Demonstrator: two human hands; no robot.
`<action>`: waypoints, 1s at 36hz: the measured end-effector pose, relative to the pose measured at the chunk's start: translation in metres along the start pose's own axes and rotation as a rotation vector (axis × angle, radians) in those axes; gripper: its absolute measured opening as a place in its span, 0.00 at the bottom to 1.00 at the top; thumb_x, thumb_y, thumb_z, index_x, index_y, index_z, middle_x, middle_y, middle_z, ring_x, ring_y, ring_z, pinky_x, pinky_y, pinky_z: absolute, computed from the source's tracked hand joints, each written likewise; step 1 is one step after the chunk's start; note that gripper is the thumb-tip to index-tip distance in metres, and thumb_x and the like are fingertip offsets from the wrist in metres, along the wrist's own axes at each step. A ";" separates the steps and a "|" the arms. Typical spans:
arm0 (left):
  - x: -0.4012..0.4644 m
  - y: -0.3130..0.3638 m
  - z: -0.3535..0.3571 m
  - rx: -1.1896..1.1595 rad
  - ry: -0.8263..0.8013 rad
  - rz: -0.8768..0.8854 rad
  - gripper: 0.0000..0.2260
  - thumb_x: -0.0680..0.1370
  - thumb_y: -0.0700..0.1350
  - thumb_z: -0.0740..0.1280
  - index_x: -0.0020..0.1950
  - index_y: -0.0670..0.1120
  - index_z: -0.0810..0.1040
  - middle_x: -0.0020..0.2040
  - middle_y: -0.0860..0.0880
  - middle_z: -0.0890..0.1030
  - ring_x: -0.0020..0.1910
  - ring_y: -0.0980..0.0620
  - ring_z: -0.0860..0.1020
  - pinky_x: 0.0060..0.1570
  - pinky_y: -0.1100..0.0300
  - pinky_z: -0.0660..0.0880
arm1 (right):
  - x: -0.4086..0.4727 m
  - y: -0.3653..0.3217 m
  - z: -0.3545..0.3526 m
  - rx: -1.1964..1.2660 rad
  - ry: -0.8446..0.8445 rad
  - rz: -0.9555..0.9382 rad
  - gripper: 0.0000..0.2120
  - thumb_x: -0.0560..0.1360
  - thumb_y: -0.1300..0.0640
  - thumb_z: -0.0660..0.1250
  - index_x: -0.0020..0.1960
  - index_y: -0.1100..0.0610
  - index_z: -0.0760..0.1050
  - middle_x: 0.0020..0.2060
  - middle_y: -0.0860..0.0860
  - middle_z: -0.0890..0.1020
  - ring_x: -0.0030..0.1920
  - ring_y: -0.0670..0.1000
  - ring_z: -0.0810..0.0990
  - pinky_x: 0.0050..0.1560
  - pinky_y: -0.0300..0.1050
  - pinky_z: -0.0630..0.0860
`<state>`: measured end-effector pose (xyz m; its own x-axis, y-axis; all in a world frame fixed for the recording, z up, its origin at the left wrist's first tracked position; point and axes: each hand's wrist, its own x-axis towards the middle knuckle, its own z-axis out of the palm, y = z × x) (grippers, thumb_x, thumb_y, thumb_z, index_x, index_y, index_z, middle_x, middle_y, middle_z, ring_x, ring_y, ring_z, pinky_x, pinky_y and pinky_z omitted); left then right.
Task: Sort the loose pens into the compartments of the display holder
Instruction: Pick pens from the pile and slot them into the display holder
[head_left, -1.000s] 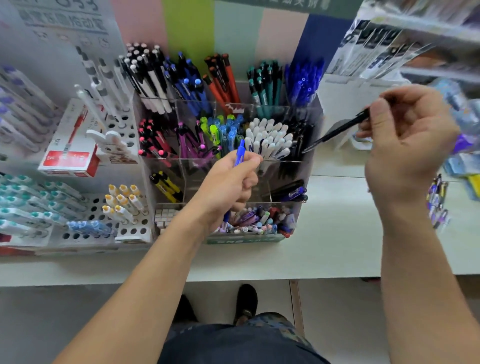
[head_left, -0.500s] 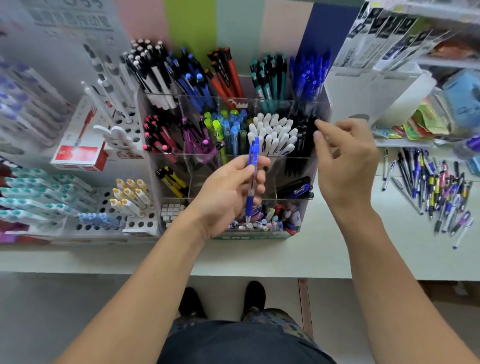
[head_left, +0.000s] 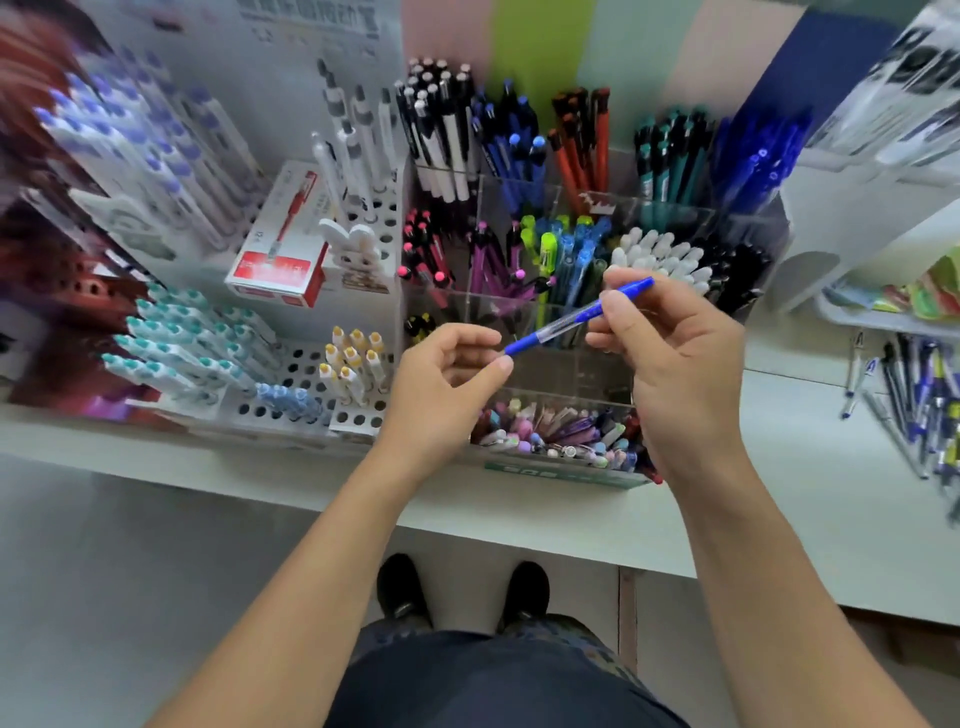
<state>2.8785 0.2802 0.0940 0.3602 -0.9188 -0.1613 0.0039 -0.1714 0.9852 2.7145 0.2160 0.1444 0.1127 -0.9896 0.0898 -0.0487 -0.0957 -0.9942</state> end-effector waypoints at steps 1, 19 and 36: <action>0.001 0.003 -0.002 -0.017 0.003 0.011 0.07 0.78 0.40 0.73 0.54 0.50 0.82 0.48 0.49 0.85 0.48 0.51 0.84 0.45 0.58 0.82 | 0.001 -0.005 0.000 -0.004 0.014 -0.040 0.08 0.80 0.66 0.68 0.58 0.60 0.82 0.49 0.52 0.86 0.43 0.50 0.84 0.47 0.42 0.82; 0.046 0.073 0.061 0.030 -0.292 0.280 0.06 0.81 0.43 0.68 0.53 0.54 0.79 0.46 0.52 0.84 0.44 0.53 0.84 0.40 0.61 0.79 | 0.094 -0.048 -0.085 -0.508 0.472 -0.392 0.11 0.77 0.62 0.64 0.57 0.55 0.80 0.43 0.48 0.83 0.41 0.46 0.82 0.47 0.53 0.83; 0.037 0.063 0.086 0.004 -0.388 0.258 0.06 0.81 0.41 0.68 0.52 0.53 0.80 0.47 0.50 0.83 0.40 0.57 0.82 0.39 0.66 0.76 | 0.100 -0.012 -0.063 -0.620 0.351 -0.268 0.22 0.81 0.66 0.61 0.75 0.60 0.71 0.60 0.53 0.81 0.58 0.46 0.79 0.65 0.40 0.76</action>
<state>2.8120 0.2046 0.1450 -0.0265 -0.9965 0.0789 -0.0439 0.0800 0.9958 2.6639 0.1110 0.1688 -0.1181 -0.8901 0.4403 -0.6249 -0.2780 -0.7296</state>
